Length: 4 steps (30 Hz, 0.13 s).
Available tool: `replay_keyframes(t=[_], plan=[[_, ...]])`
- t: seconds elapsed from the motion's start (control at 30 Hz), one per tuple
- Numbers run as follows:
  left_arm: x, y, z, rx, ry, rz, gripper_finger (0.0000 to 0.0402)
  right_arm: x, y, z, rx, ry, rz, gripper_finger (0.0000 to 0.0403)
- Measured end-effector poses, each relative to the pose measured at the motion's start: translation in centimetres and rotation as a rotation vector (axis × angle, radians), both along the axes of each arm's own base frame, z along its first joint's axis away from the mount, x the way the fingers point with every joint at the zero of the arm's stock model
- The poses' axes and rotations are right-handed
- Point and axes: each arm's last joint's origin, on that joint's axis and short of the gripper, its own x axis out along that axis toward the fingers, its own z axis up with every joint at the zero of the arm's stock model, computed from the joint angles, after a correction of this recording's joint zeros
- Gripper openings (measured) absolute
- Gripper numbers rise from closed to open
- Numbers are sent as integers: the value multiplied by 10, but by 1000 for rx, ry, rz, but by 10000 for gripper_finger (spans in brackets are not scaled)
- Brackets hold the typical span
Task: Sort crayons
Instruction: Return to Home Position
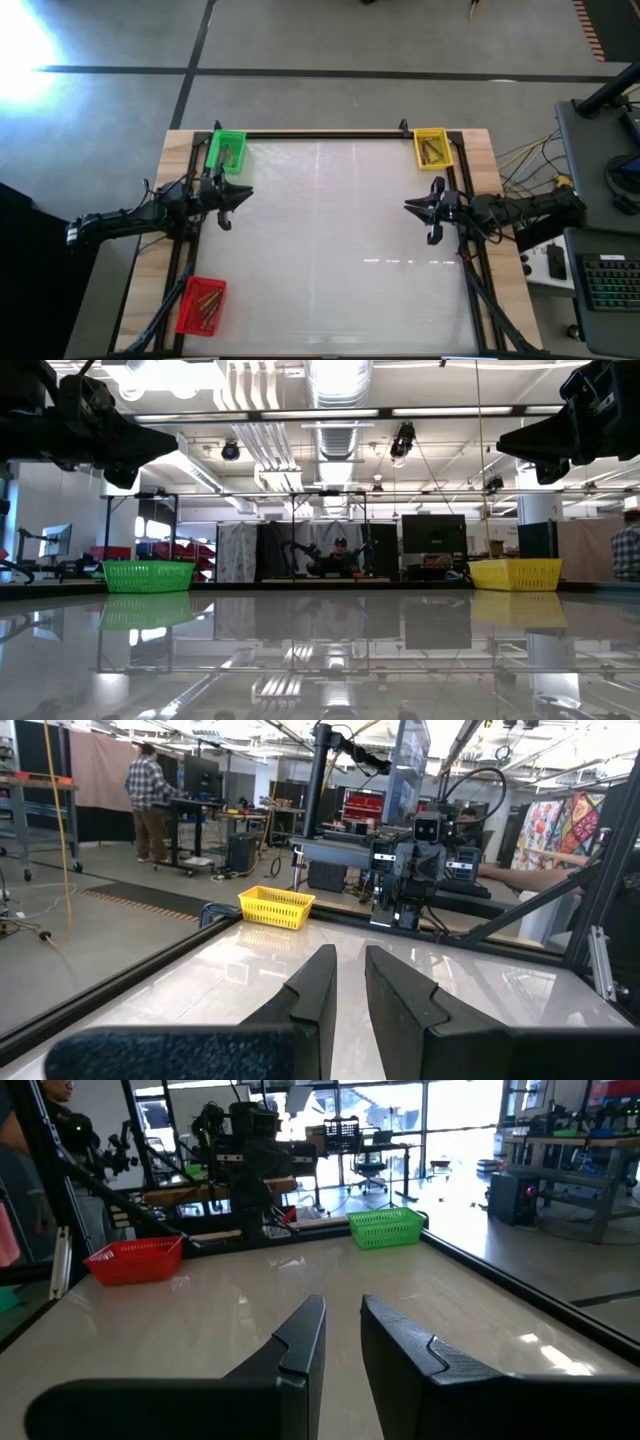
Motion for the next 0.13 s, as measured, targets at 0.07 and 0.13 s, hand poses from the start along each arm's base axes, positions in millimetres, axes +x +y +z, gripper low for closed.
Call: replay_keyframes(t=[0.07,0.13], plan=[[0,0,0,0,0,0,40,0,0,0,0,0,0,59],[0,0,0,0,0,0,40,0,0,0,0,-1,0,59]])
